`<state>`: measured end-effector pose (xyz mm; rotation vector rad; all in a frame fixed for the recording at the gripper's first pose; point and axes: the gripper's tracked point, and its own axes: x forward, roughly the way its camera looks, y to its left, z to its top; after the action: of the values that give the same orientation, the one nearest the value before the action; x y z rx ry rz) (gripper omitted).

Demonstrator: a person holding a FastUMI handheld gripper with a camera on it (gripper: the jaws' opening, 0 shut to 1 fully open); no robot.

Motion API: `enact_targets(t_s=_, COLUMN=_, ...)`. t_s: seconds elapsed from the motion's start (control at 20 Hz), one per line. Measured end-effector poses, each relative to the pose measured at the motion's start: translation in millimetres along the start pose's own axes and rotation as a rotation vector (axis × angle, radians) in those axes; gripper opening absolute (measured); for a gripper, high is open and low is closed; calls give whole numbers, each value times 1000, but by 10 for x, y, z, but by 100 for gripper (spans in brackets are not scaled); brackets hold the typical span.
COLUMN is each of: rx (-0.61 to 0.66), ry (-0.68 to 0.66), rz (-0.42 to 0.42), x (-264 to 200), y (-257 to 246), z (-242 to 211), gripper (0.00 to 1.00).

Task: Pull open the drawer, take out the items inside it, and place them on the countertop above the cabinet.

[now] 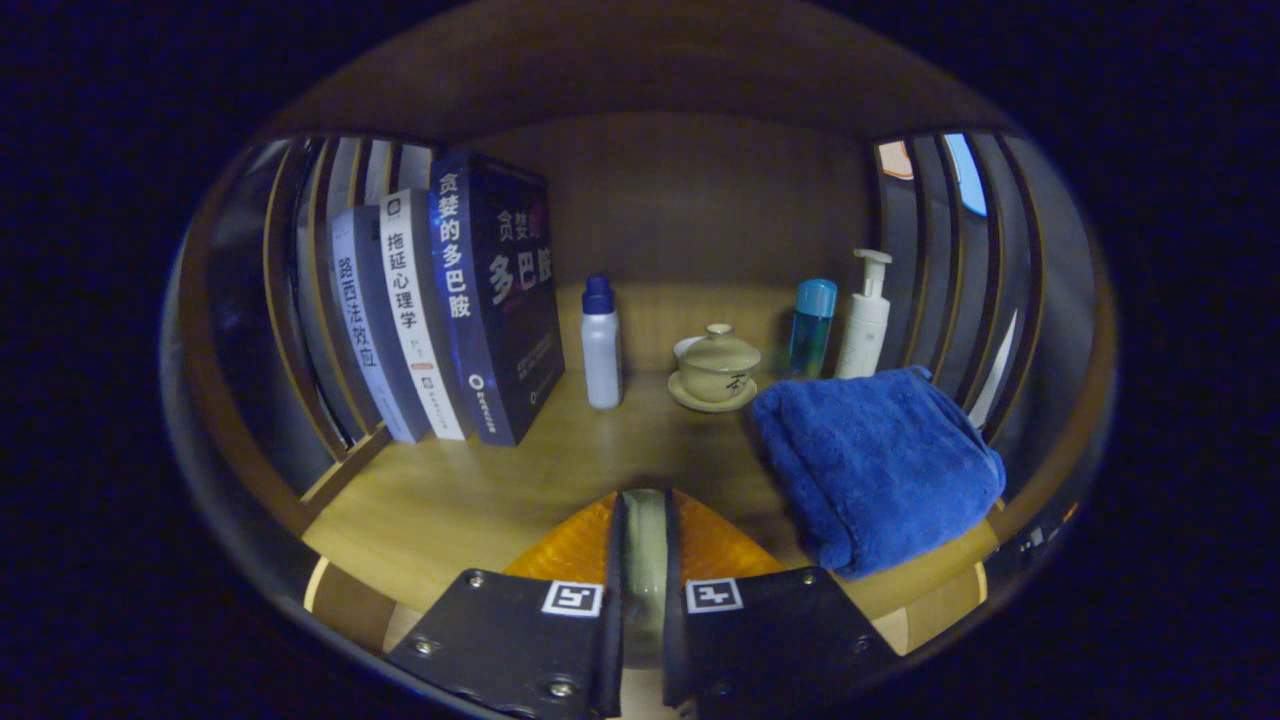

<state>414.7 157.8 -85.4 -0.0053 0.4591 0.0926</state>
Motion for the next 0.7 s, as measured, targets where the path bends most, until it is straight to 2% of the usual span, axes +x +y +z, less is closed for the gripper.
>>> enact_targets(t_s=0.25, rx=20, ry=-28, rz=-4, x=117, y=-25, z=54, gripper=16)
enact_targets(t_s=0.5, rx=18, ry=-36, rz=-80, x=-22, y=-134, z=82, gripper=24)
enact_targets(t_s=0.6, rx=32, ry=-96, rz=-72, x=-160, y=-125, z=235, gripper=41)
enact_targets(t_s=0.7, rx=54, ry=-158, rz=-68, x=-363, y=-142, z=376, gripper=71)
